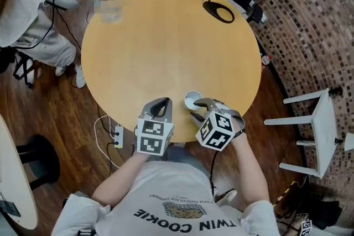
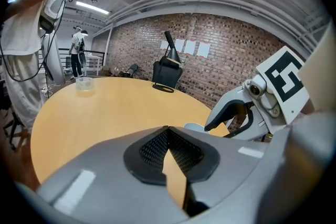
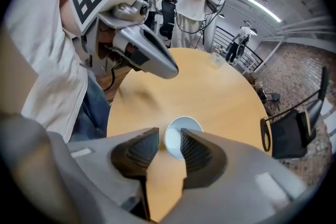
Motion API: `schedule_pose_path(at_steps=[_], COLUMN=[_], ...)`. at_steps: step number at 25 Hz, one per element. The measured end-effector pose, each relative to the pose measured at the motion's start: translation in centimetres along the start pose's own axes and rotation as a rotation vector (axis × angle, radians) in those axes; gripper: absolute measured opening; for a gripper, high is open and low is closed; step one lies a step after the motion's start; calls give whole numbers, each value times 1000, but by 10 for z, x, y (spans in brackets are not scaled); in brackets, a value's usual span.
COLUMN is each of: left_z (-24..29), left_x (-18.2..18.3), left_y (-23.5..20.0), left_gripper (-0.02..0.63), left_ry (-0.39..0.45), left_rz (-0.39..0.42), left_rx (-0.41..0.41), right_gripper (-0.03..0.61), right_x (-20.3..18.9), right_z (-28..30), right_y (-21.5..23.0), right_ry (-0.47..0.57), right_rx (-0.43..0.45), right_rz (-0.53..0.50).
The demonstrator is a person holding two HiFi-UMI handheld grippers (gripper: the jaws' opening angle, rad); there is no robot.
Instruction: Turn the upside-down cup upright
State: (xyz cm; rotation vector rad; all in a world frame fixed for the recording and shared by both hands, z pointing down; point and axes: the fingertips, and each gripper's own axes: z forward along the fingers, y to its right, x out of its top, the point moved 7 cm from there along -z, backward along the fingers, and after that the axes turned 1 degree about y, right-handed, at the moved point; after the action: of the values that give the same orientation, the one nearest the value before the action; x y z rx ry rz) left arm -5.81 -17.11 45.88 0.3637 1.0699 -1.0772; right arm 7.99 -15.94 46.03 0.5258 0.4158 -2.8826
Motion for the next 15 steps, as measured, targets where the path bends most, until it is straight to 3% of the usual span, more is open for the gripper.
schedule_pose_path(at_steps=[8,15], left_z=[-13,-43], left_x=[1,-15], left_y=[35,89], left_gripper=[5,5], left_ry=[66,102], left_rz=[48,75], left_rx=[-41,-60], right_gripper=[117,112], right_x=[-10,-27], right_z=[-39,-72], right_y=[-9,-48], right_ry=[182,313], right_rx=[-214,-308], right_rz=[177,302])
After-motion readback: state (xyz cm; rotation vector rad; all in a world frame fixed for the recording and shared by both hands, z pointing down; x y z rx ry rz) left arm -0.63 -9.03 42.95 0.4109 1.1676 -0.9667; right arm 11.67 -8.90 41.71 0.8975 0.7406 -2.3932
